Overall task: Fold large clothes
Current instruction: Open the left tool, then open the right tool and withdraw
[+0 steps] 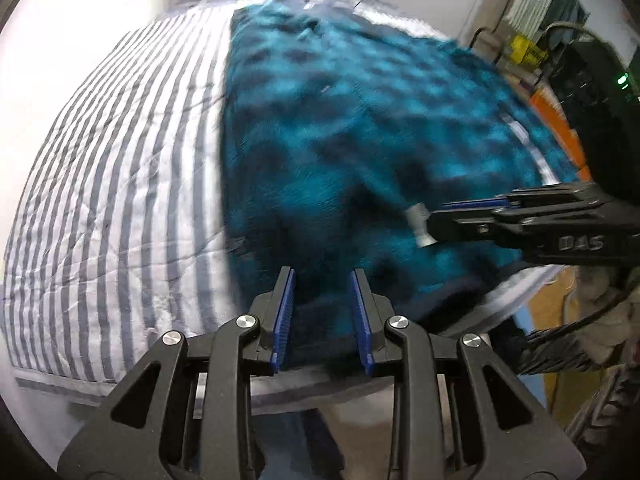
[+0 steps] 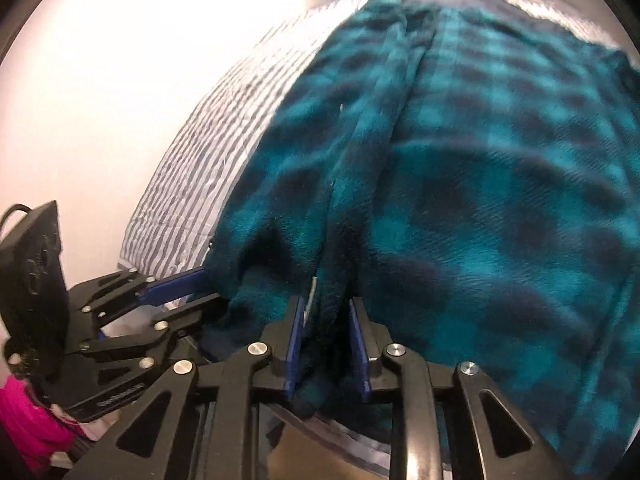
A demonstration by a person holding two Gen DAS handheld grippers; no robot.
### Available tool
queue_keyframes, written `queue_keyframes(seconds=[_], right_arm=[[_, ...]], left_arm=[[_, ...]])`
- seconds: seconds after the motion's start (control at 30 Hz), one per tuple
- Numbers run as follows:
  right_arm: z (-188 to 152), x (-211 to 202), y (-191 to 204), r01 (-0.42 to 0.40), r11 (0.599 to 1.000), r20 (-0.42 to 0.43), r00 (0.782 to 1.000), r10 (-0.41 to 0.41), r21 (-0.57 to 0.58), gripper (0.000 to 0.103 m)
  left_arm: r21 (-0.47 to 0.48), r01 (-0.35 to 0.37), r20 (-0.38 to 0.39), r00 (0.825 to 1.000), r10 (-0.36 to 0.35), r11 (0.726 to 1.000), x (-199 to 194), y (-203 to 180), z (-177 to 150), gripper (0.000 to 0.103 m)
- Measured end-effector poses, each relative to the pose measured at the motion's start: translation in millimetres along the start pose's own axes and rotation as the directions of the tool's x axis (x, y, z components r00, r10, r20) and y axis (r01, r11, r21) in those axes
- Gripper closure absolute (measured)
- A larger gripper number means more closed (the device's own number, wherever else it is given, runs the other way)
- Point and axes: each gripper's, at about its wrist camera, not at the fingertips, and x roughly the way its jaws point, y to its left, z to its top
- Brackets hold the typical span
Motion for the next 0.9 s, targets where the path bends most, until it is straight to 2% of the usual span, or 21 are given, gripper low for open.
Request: queue_keyframes(seconds=[0.13,0.23,0.3,0.43,0.53,0.6,0.67,0.83,0.9], right_arm=[[-9,-29,-8,0.016,1.0,0.054,0.998,-0.017,0.02,0.077],[-13,-54,-19,0.052,0.998,0.093,0.994,-0.055,0.027,0.077],[-19,-70,-30,0.068,0.997,0.122,0.99,-0.073,0.043,0.077],[-28,-93,-51,0.097,0.991,0.171,0.979,-0.112,0.095,0.077],[-31,-107,-69,0.115,0.983,0.198,0.97,-0.142,0.143,0.076],[-33,-116,-83,0.124,0.977,0.219,0.962,-0.161,0.175,0.072],[-38,-128,-97,0.137,0.971,0.241,0.953,-0.183,0.196,0.057],[-42,-157,-131,0.191,0.949,0.245,0.936,-0.253,0.252,0.053],[-46,-173,-145,0.218,0.935,0.247,0.925,-0.29,0.278,0.046]], left_arm=[[0.069,0.038,0.025,0.999,-0.04,0.997,-4,-28,6,0.076],[0.126,0.046,-0.012,0.999,-0.045,0.991,8,-50,6,0.076],[0.155,0.035,-0.074,0.997,-0.023,0.987,25,-59,2,0.076],[0.153,0.034,-0.095,0.995,-0.019,0.988,36,-58,2,0.076],[0.117,0.044,-0.114,0.993,-0.031,0.992,32,-56,8,0.076],[0.1,0.057,-0.105,0.993,-0.047,0.993,23,-59,11,0.076],[0.089,0.097,-0.087,0.992,-0.089,0.991,10,-68,19,0.076],[0.133,0.179,-0.016,0.984,-0.179,0.975,-23,-103,47,0.076],[0.157,0.206,0.004,0.978,-0.209,0.966,-32,-116,58,0.076]])
